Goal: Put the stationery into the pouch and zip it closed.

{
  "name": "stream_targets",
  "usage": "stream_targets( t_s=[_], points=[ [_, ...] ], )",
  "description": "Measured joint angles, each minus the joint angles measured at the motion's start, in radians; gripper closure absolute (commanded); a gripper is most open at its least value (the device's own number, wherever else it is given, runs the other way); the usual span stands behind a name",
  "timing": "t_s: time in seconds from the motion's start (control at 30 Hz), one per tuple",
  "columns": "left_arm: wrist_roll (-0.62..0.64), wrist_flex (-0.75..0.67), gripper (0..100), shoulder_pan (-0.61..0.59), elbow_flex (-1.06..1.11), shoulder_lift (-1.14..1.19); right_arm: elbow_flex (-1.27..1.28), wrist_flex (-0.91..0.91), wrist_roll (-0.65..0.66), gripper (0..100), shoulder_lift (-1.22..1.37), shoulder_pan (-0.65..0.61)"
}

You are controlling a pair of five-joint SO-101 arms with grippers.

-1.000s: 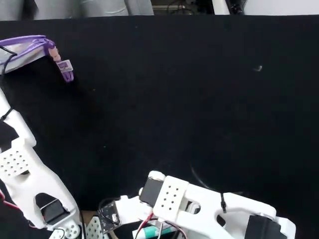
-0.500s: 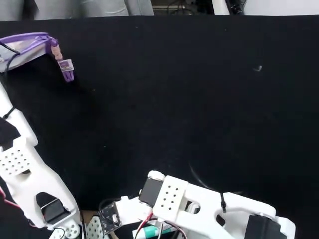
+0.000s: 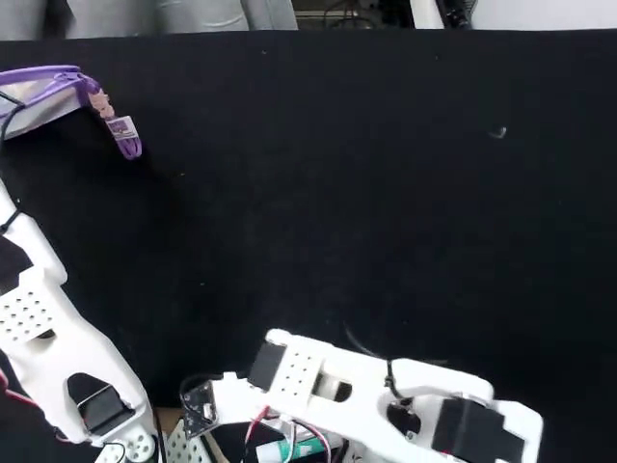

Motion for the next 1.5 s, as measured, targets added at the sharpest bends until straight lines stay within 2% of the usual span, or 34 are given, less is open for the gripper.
stream_targets(
  t_s=[0.2,0.53,0.63,0.73,0.87,1.0,1.17,1.37,1.5],
  points=[
    [0.000,0.000,97,0.000,0.000,0.000,-0.129,0.146,-0.002,79.0,0.006,0.037],
    [0.000,0.038,97,0.037,0.000,0.000,-0.388,0.218,-0.002,79.0,0.006,0.321],
    [0.002,0.081,97,0.081,0.000,0.000,-0.446,0.218,-0.066,79.1,0.006,0.390],
    [0.029,0.127,97,0.127,0.000,0.000,-0.459,0.158,-0.187,84.1,0.006,0.419],
    [0.060,0.164,97,0.196,0.000,0.000,-0.459,0.044,-0.334,99.2,0.015,0.428],
    [0.060,0.247,97,0.284,-0.031,-0.002,-0.459,-0.101,-0.420,97.2,0.015,0.440],
    [0.064,0.281,97,0.376,-0.052,-0.002,-0.546,-0.235,-0.454,98.7,0.017,0.529],
    [0.066,0.287,97,0.477,-0.057,-0.021,-0.746,-0.249,-0.459,98.7,0.025,0.674],
    [0.066,0.288,97,0.563,-0.057,-0.072,-0.968,-0.120,-0.457,98.7,0.140,0.689]
  ],
)
